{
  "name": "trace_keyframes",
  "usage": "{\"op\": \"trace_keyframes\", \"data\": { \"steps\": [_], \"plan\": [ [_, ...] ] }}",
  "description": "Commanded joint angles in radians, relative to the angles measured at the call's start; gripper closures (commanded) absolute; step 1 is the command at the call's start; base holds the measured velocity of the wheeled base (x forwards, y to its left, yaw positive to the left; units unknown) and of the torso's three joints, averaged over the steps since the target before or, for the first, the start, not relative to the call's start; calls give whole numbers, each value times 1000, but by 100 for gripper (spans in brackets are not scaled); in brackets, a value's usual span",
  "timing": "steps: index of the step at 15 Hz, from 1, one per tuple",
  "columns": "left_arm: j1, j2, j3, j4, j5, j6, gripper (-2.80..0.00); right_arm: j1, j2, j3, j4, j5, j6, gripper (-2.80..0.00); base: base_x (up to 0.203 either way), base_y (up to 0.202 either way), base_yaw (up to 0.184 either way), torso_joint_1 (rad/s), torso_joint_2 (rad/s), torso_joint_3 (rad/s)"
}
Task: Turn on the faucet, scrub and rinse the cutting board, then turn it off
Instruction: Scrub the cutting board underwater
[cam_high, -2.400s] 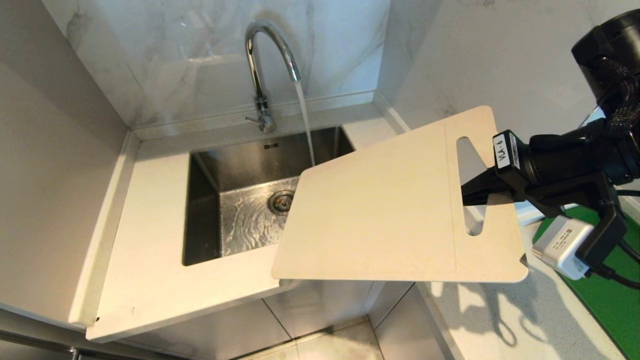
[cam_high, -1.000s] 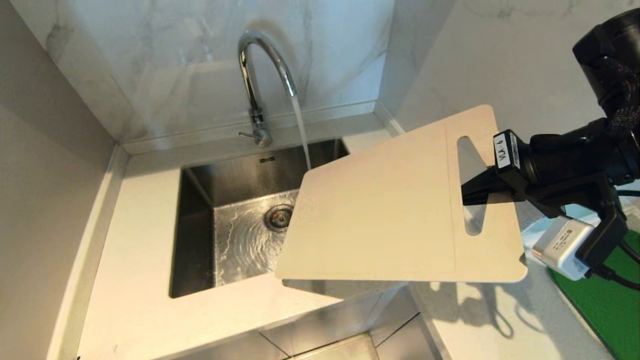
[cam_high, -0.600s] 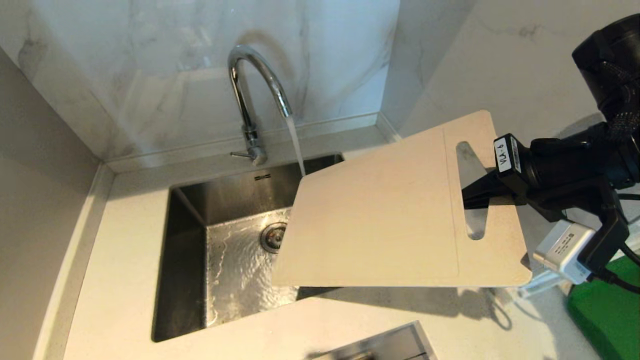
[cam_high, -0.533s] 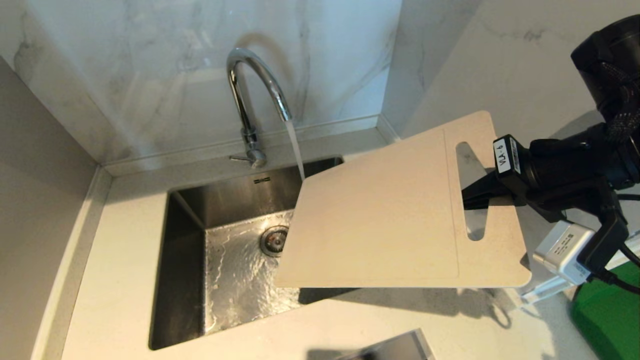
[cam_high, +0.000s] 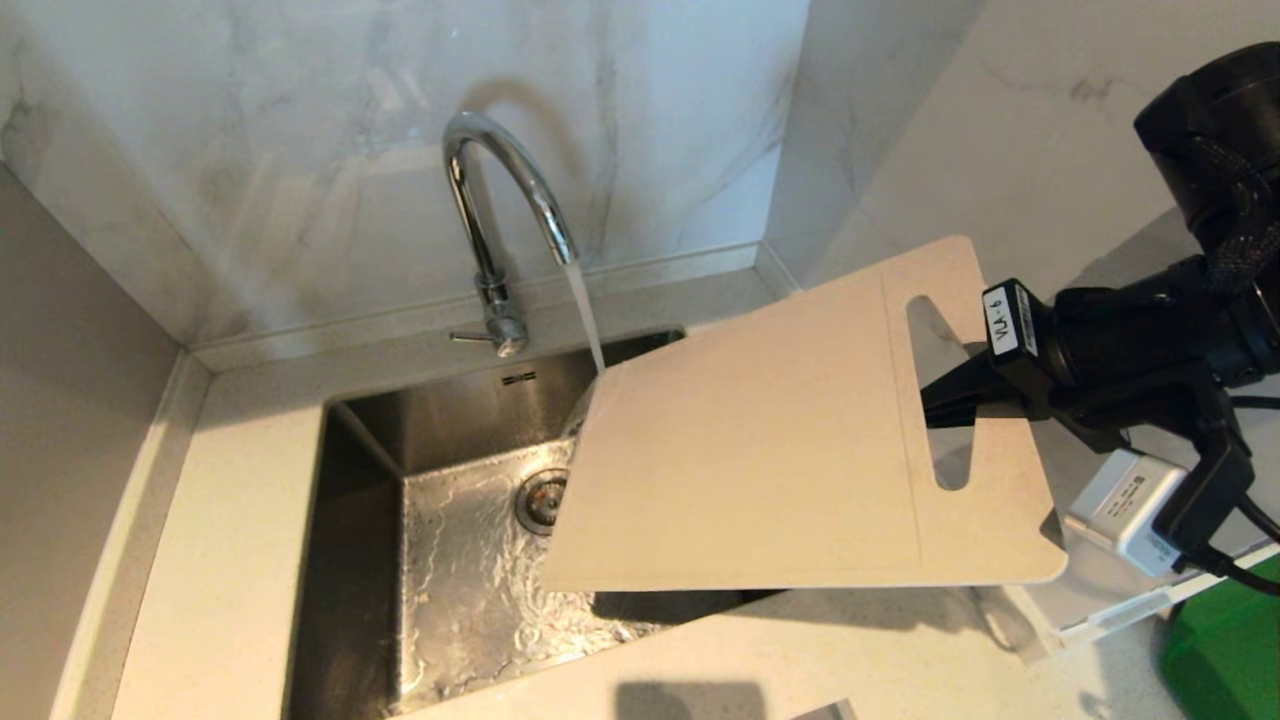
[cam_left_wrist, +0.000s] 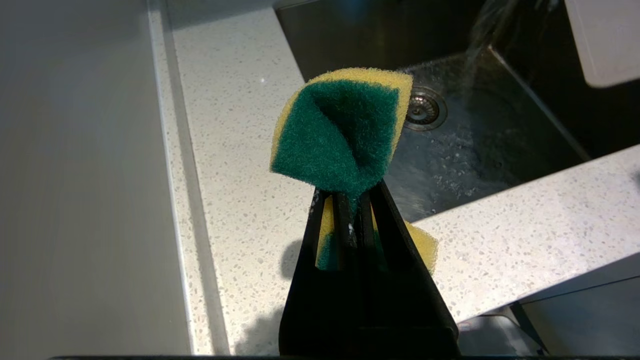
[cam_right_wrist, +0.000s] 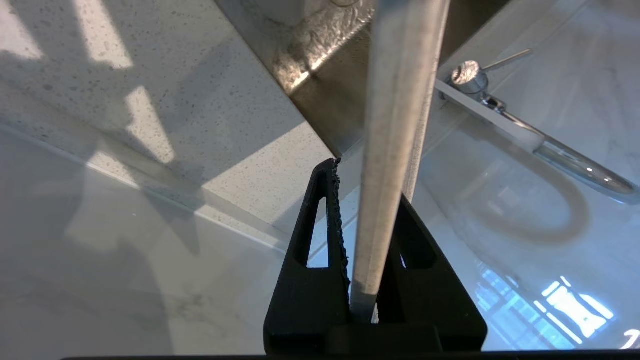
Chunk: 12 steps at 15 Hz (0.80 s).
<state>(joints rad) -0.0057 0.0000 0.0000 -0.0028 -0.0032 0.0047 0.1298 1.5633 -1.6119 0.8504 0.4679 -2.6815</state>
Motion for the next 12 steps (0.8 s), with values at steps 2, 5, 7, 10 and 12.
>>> {"op": "trace_keyframes", "data": {
  "steps": [2, 5, 7, 10, 12],
  "plan": [
    [0, -3, 2, 0, 0, 0, 0, 1, 8, 5, 4, 5, -19, 0, 0, 0, 0, 0, 0, 0],
    [0, -3, 2, 0, 0, 0, 0, 18, 24, 24, -35, 47, -53, 0, 0, 0, 0, 0, 0, 0],
    [0, -3, 2, 0, 0, 0, 0, 50, 48, 28, -47, 55, -64, 0, 0, 0, 0, 0, 0, 0],
    [0, -3, 2, 0, 0, 0, 0, 88, 111, 4, -96, 52, -60, 0, 0, 0, 0, 0, 0, 0],
    [0, -3, 2, 0, 0, 0, 0, 96, 158, -18, -107, 51, -60, 0, 0, 0, 0, 0, 0, 0]
  ]
}}
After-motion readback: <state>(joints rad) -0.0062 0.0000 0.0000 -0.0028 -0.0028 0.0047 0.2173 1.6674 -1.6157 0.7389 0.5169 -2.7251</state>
